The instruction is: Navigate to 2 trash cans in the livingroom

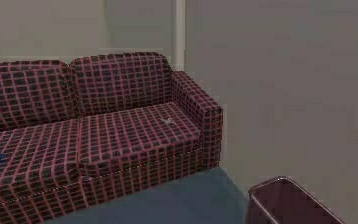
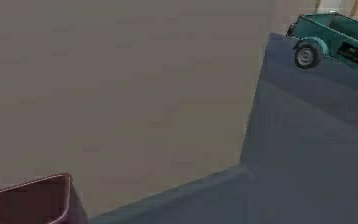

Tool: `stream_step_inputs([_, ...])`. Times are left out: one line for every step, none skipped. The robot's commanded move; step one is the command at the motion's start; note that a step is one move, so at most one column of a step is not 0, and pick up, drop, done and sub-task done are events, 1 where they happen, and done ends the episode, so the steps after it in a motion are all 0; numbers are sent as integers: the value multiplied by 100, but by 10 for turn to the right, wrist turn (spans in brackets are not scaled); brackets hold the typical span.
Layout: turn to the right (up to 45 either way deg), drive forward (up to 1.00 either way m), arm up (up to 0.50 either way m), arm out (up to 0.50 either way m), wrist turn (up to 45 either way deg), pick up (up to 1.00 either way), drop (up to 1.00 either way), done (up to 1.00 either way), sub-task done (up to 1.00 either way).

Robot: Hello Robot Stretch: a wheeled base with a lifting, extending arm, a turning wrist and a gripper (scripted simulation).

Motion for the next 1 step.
stream_step_inputs([390, 0, 0, 0, 0, 0, 0, 0, 0])
